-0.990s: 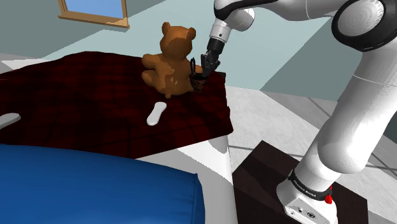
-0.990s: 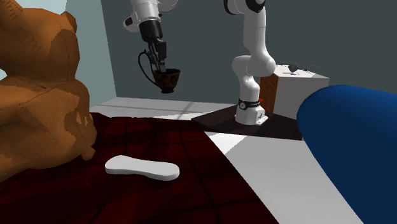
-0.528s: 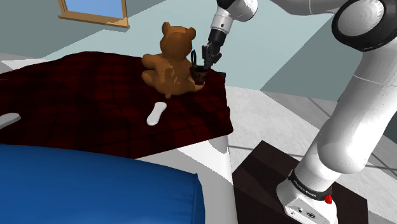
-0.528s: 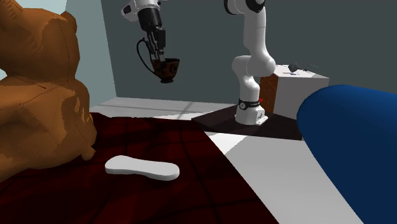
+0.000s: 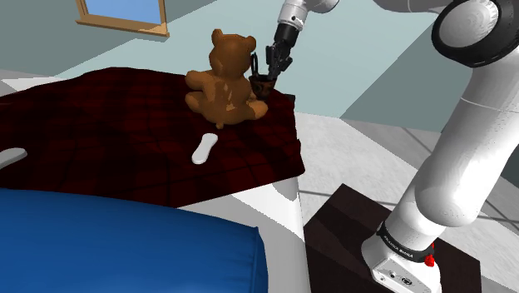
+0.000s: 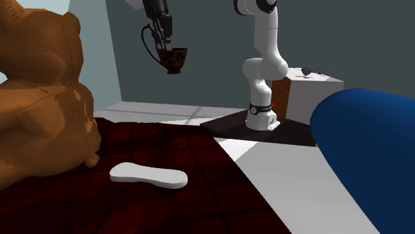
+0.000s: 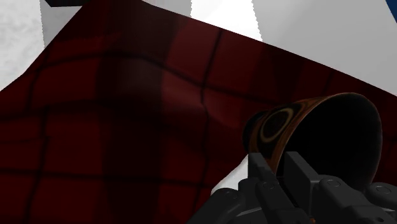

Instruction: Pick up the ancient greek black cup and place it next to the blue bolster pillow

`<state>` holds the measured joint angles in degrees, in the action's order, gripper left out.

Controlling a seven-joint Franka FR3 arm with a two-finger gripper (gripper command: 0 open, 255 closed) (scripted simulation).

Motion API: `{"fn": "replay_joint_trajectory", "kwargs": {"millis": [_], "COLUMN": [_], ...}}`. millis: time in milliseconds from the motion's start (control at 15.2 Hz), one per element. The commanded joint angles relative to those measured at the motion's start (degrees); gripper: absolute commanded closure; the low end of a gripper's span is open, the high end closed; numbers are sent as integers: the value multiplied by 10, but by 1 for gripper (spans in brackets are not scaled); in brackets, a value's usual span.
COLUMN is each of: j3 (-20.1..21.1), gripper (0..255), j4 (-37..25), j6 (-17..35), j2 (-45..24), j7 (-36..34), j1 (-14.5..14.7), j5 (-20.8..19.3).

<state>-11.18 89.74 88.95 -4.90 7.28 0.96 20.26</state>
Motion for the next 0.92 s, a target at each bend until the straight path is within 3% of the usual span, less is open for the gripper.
{"fn": "replay_joint_trajectory", "kwargs": {"millis": [0, 528, 858], "j3": [0, -2, 29], "gripper": [255, 255, 255], "j4": [-19, -97, -14], "j6": [-16, -75, -32], "j2": [-3, -20, 43], "j7": [-4, -20, -79], "j1": [-1, -5, 35], "j5": [1, 6, -3]}}
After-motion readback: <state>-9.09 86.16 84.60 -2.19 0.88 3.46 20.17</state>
